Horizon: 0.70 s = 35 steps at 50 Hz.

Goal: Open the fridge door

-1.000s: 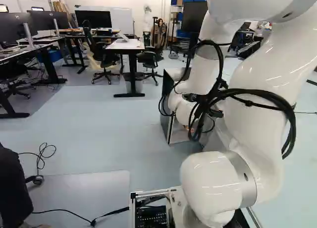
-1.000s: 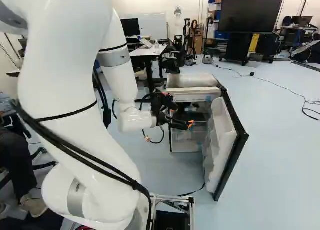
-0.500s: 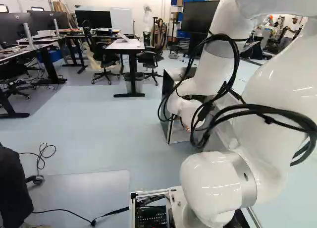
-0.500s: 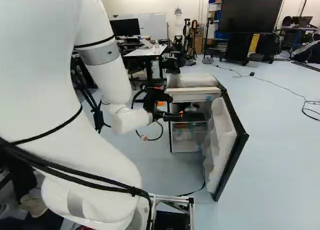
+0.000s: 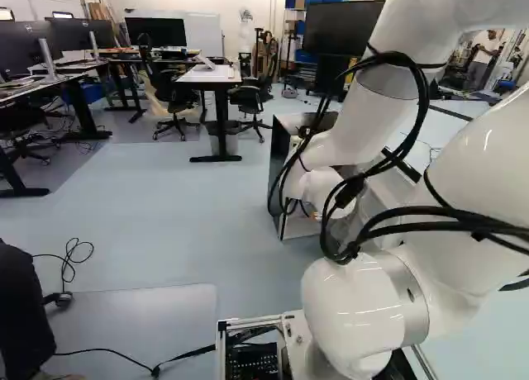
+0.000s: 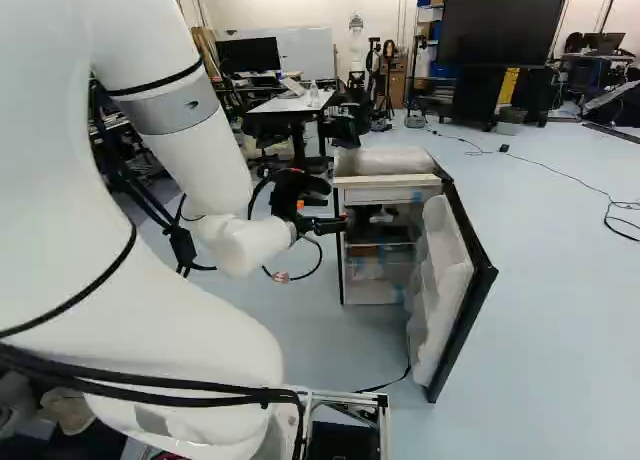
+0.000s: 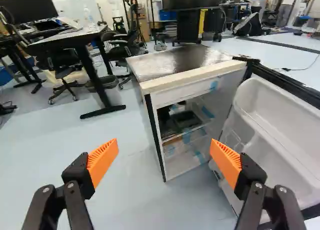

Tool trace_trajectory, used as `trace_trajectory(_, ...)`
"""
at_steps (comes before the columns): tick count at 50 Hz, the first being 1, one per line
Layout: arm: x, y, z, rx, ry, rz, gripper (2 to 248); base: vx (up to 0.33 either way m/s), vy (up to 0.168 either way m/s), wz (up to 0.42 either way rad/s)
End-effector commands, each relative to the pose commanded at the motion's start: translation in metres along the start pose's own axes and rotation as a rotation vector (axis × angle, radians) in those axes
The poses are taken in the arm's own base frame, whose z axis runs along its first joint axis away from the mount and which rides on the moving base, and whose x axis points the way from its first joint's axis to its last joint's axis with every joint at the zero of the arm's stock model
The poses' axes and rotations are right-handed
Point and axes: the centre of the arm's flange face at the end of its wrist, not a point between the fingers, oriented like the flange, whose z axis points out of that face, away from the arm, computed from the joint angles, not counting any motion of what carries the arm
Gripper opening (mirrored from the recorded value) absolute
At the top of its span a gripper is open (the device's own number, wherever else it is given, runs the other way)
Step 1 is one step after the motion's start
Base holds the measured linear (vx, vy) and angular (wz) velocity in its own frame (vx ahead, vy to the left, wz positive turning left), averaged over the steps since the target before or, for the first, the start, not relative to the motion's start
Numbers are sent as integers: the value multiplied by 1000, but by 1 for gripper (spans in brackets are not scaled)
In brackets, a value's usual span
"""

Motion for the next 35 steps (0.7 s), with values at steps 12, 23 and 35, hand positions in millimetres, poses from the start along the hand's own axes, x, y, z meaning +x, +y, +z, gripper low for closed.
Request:
trace_trajectory(12,1,-5,-10,72,-2,-46,247,0,0,0)
trace_trajectory(23,0,-9,-17,125,-3,-82,247,0,0,0)
trace_trajectory(35,0,-12,-23,169,-3,-114,247,0,0,0)
